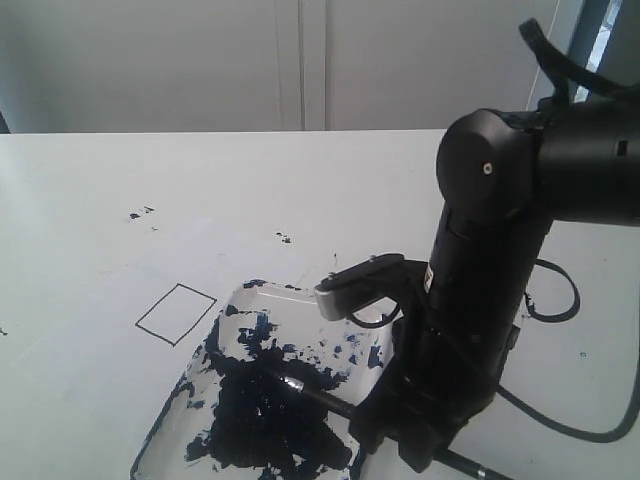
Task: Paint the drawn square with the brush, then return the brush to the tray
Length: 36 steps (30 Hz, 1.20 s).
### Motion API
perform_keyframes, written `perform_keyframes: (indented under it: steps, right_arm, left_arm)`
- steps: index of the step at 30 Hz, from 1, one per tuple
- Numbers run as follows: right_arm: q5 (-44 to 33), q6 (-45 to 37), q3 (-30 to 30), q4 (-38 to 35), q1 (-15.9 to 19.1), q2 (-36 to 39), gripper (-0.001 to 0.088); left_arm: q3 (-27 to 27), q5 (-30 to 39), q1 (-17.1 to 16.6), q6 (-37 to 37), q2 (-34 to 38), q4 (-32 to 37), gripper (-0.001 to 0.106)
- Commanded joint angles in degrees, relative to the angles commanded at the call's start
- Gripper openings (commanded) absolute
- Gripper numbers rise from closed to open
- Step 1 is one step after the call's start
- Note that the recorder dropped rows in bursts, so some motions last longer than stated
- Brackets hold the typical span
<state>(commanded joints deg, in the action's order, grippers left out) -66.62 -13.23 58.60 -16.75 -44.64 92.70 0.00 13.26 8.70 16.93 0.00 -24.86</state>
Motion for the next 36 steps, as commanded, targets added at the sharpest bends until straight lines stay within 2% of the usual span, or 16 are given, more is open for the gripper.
perform_keyframes:
  steps: [8, 11, 14, 16, 18, 20, 24, 28, 30, 32, 36]
  right_arm:
    - [0.00, 0.00, 0.00, 0.12, 0.00, 0.00, 0.0000]
    - [0.11, -0.66, 0.00, 0.12, 0.00, 0.00, 0.0000]
    - [0.23, -1.25, 0.00, 0.12, 0.00, 0.00, 0.0000]
    - [0.34, -1.99, 0.00, 0.12, 0.00, 0.00, 0.0000]
    - [1.23, -1.99, 0.00, -0.02, 0.00, 0.00, 0.0000]
    - [1.94, -2.12, 0.00, -0.11, 0.00, 0.00, 0.0000]
    - [4.39, -2.53, 0.00, -0.25, 0.00, 0.00, 0.0000]
    - [4.49, -2.67, 0.00, -0.25, 0.00, 0.00, 0.0000]
    - [4.49, -3.18, 0.00, -0.27, 0.00, 0.00, 0.0000]
    - [4.49, -3.20, 0.00, -0.39, 0.00, 0.00, 0.0000]
    - [5.15, -3.30, 0.12, -0.62, 0.00, 0.00, 0.0000]
  left_arm:
    - [0.00, -3.19, 0.00, 2.47, 0.00, 0.45, 0.000]
    - [0.00, -4.32, 0.00, 6.28, 0.00, 4.12, 0.000]
    - [0.00, -7.99, 0.00, 6.83, 0.00, 3.18, 0.000]
    - [0.00, -10.47, 0.00, 0.88, 0.00, -1.60, 0.000]
    - [0.00, -11.21, 0.00, -4.33, 0.00, -3.59, 0.000]
    - [0.00, -13.26, 0.00, -13.17, 0.00, -5.83, 0.000]
    - [0.00, -18.81, 0.00, -32.30, 0.00, -7.63, 0.000]
    - [0.00, -19.70, 0.00, -45.20, 0.00, -7.63, 0.000]
    - [0.00, -18.18, 0.00, -48.48, 0.00, -7.63, 0.000]
    - [0.00, -16.23, 0.00, -47.66, 0.00, -6.66, 0.000]
    - [-4.90, -10.19, 0.00, -44.64, 0.00, -0.92, 0.000]
